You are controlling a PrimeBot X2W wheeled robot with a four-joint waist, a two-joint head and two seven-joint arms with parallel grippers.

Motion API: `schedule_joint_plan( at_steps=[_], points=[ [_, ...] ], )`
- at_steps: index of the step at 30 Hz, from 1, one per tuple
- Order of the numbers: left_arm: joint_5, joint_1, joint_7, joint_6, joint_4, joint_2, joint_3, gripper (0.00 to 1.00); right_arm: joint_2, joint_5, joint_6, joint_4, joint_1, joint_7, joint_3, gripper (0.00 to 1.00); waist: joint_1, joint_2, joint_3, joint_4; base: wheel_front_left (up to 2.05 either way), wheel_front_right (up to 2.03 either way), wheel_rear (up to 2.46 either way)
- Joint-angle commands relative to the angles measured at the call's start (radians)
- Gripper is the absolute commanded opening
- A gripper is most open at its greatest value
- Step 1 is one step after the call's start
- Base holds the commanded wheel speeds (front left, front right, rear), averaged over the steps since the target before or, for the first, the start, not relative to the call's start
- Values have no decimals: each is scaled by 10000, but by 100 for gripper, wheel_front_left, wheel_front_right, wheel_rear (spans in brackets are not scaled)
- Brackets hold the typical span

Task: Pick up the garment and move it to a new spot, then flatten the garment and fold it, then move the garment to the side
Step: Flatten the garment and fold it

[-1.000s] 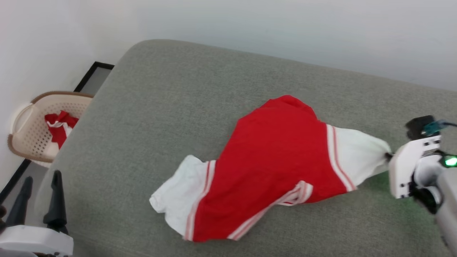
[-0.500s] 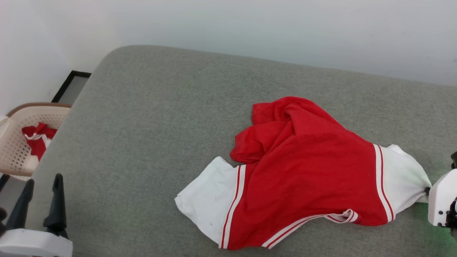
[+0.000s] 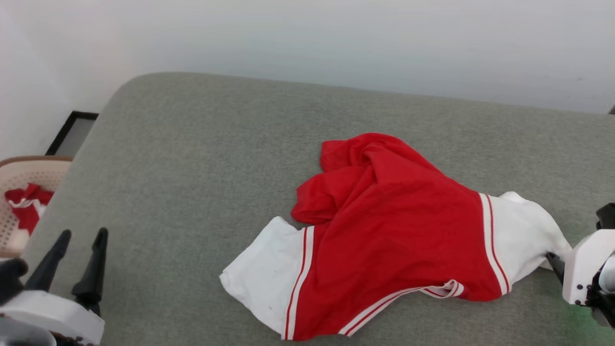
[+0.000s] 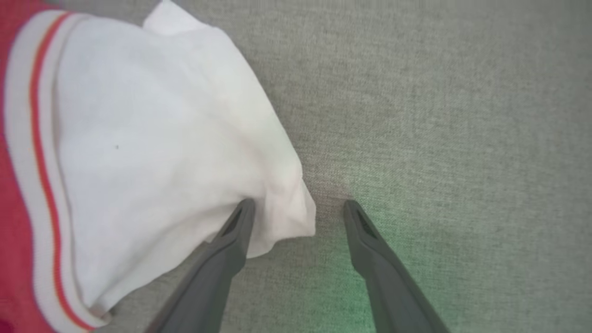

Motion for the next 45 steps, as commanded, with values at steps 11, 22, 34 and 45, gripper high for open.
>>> schedule_joint_plan(
  at_steps=[11, 22, 34, 45],
  points=[
    [-1273, -1066, 3502, -326, -990, 723, -832, 100, 407, -150, -14, -2119, 860, -1199, -597, 100, 0, -1, -319, -895, 0, 0, 0],
    [-2344, -2558, 7653, 368, -765, 841, -2110, 100, 1354, -1268, -14, -4613, 1661, -3249, -2167, 100, 0, -1, -5, -1440, 0, 0, 0],
    [-2565, -3048, 9441, 660, 804, 505, -3076, 100, 2364, -2313, -14, -6315, 1982, -3772, -3203, 100, 0, -1, 697, -1896, 0, 0, 0],
    [-2350, -3359, 9427, 293, 2451, 104, -3524, 100, 2553, -2358, -14, -6791, 2049, -3295, -3311, 100, 0, -1, 968, -1976, 0, 0, 0]
  ],
)
